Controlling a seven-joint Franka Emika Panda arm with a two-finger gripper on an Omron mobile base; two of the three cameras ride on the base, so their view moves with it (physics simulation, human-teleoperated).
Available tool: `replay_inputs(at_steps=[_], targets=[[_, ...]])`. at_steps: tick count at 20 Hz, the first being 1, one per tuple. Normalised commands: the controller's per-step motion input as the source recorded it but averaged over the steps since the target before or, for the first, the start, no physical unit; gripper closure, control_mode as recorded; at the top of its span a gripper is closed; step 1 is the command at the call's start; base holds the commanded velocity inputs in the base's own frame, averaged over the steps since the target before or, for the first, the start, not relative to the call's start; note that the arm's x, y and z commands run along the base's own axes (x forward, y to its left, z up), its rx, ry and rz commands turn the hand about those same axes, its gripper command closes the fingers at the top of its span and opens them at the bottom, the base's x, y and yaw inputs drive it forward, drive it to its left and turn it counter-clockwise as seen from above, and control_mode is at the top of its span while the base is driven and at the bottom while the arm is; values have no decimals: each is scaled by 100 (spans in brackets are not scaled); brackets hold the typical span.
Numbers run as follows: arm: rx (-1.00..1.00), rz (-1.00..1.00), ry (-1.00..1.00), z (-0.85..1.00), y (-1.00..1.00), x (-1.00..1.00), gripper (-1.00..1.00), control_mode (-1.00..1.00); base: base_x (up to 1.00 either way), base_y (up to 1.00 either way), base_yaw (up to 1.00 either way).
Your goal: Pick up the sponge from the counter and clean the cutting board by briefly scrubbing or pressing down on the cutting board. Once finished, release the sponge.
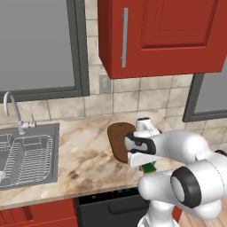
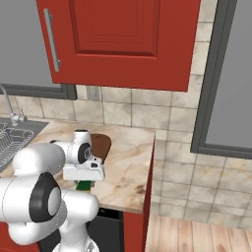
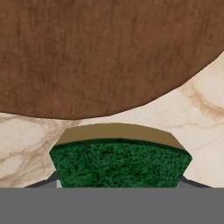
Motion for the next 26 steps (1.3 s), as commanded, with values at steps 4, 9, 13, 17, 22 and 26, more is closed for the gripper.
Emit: replay_inputs(at_steps=[4, 9, 13, 17, 22, 26], targets=[[1, 0, -7, -8, -3, -47, 100, -100, 0, 0, 0], [3, 0, 0, 2, -13, -28, 100, -100, 0, 0, 0], [0, 7, 4, 45, -23, 16, 100, -100, 0, 0, 0], [0, 15, 14, 51, -14, 52, 100, -100, 0, 0, 0], [0, 17, 16, 26, 0, 66, 100, -100, 0, 0, 0], [-3, 22, 16, 3, 9, 73, 100, -100, 0, 0, 0]])
